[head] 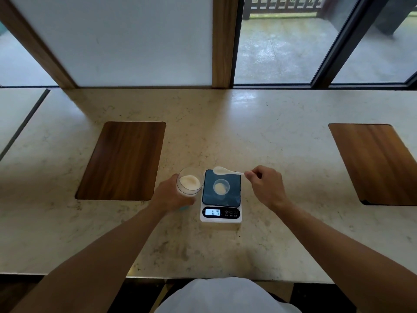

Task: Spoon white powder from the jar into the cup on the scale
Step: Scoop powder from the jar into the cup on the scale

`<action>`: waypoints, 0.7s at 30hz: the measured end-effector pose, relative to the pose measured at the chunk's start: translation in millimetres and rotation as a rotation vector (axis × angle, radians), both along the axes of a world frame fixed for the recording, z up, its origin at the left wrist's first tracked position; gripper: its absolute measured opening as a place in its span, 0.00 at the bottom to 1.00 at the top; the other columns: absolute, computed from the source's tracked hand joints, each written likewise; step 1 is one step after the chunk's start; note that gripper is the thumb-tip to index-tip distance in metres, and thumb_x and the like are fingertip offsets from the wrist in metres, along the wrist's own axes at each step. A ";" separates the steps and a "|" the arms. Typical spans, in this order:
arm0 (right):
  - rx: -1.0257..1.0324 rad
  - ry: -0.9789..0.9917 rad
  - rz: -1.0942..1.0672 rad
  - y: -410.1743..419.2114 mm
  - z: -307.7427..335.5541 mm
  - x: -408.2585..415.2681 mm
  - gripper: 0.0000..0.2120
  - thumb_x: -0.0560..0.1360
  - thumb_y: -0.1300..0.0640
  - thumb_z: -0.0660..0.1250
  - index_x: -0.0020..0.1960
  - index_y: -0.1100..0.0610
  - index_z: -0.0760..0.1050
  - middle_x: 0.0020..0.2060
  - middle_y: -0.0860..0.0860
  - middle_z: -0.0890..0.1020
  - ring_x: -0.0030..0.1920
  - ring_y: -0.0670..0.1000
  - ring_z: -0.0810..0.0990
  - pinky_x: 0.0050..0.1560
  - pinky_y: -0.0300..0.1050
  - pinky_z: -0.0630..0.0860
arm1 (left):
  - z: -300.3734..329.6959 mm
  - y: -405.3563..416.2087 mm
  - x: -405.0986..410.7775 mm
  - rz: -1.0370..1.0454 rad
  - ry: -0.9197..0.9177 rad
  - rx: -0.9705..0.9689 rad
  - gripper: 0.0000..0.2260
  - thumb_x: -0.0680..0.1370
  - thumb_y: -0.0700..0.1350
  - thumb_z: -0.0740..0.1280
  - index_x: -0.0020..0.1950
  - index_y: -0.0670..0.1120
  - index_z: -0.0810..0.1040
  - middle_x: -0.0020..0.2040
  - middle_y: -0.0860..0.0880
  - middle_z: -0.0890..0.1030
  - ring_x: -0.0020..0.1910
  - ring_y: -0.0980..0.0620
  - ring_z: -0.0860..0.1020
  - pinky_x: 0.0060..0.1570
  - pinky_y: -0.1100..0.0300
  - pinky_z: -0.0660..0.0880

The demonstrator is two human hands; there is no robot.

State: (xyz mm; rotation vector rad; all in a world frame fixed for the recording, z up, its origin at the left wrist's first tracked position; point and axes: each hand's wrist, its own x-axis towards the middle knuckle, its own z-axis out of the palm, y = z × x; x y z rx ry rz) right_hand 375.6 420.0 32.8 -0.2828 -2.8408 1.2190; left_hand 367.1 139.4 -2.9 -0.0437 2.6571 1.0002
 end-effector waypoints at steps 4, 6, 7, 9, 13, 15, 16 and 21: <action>-0.119 0.006 0.041 -11.6 9.7 -2.0 0.10 0.79 0.54 0.66 0.44 0.58 0.80 0.35 0.48 0.80 0.35 0.45 0.77 0.33 0.33 0.68 | 0.5 1.8 -2.0 -0.018 0.006 0.027 0.35 0.66 0.57 0.80 0.69 0.50 0.72 0.64 0.50 0.80 0.60 0.48 0.79 0.63 0.47 0.76; -0.127 0.030 0.087 -18.2 13.0 -1.5 0.09 0.79 0.54 0.66 0.44 0.57 0.80 0.35 0.47 0.80 0.35 0.45 0.77 0.32 0.30 0.68 | 0.9 2.7 -3.2 -0.041 -0.003 0.031 0.36 0.66 0.57 0.80 0.70 0.50 0.71 0.64 0.50 0.80 0.61 0.48 0.79 0.63 0.46 0.76; -0.121 0.053 0.110 -21.1 14.5 -1.1 0.08 0.79 0.54 0.66 0.44 0.57 0.79 0.34 0.46 0.80 0.34 0.44 0.77 0.31 0.29 0.68 | 1.3 3.2 -4.0 -0.052 -0.006 0.036 0.36 0.66 0.57 0.79 0.70 0.51 0.70 0.64 0.50 0.80 0.61 0.48 0.79 0.64 0.46 0.76; -0.093 0.092 0.163 -27.2 16.5 -1.0 0.08 0.78 0.54 0.67 0.44 0.58 0.79 0.34 0.45 0.80 0.33 0.43 0.77 0.31 0.29 0.69 | 1.5 3.5 -4.4 -0.061 -0.006 0.039 0.35 0.67 0.58 0.79 0.70 0.51 0.70 0.64 0.51 0.80 0.60 0.48 0.79 0.63 0.46 0.77; 0.033 0.170 0.295 -37.9 17.7 0.8 0.08 0.78 0.53 0.68 0.47 0.59 0.79 0.38 0.50 0.83 0.35 0.47 0.80 0.36 0.39 0.79 | 1.3 3.7 -4.5 -0.073 -0.004 0.010 0.36 0.66 0.60 0.79 0.69 0.52 0.70 0.64 0.51 0.80 0.59 0.49 0.79 0.62 0.49 0.78; 0.091 0.206 0.357 -42.0 18.8 1.3 0.09 0.78 0.53 0.67 0.46 0.59 0.79 0.38 0.52 0.83 0.35 0.50 0.80 0.36 0.43 0.79 | 0.9 3.6 -4.0 -0.071 0.008 0.012 0.36 0.65 0.61 0.79 0.69 0.52 0.71 0.63 0.51 0.80 0.58 0.51 0.80 0.61 0.53 0.78; 0.126 0.221 0.394 -43.6 19.5 1.4 0.09 0.79 0.53 0.67 0.46 0.59 0.78 0.38 0.53 0.83 0.35 0.50 0.79 0.36 0.44 0.79 | 0.8 3.5 -3.8 -0.072 0.017 0.013 0.36 0.65 0.61 0.79 0.69 0.52 0.71 0.63 0.51 0.81 0.58 0.51 0.80 0.61 0.55 0.77; 0.290 0.321 0.551 -49.6 27.4 1.2 0.09 0.80 0.56 0.64 0.47 0.62 0.78 0.39 0.55 0.82 0.33 0.54 0.78 0.33 0.50 0.78 | 1.2 3.3 -1.8 -0.104 0.080 -0.012 0.36 0.64 0.61 0.79 0.68 0.51 0.72 0.60 0.51 0.82 0.56 0.50 0.81 0.58 0.55 0.79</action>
